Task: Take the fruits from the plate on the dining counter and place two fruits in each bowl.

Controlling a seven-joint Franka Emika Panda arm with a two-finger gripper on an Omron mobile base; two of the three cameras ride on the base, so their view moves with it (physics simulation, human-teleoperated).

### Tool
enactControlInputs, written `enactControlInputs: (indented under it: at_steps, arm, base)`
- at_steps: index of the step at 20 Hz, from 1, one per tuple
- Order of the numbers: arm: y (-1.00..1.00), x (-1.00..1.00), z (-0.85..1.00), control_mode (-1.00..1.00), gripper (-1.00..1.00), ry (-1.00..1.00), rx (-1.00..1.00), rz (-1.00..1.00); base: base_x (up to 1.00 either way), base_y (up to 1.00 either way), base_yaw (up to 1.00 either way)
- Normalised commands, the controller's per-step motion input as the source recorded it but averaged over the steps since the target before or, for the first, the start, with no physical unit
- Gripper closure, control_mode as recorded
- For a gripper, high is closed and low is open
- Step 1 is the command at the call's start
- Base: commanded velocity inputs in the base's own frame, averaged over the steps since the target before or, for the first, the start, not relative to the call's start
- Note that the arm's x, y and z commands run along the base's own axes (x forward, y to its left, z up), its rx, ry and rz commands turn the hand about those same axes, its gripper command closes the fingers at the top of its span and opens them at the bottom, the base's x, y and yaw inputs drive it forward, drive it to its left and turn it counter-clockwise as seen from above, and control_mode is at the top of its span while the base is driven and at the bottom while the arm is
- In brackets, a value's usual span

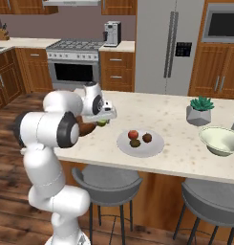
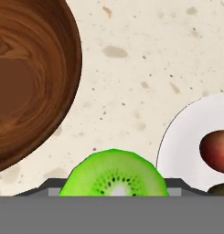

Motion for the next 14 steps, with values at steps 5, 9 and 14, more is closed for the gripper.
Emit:
enactControlInputs:
  at_steps: [5,9,14]
  arm:
    - [0.54,0.39,0.0,-1.0,1.0,0.0,0.0,-0.05]
    - [0.44,0.36,0.03,-1.0,1.0,-0.03,0.0,-0.04]
    - [0.42,0.18,-0.01,-1.0,1.0,0.0,0.01,-0.06]
  base:
    - [0.0,0.0,0.0]
    - [0.0,0.0,0.0]
    - [0.0,0.0,0.0]
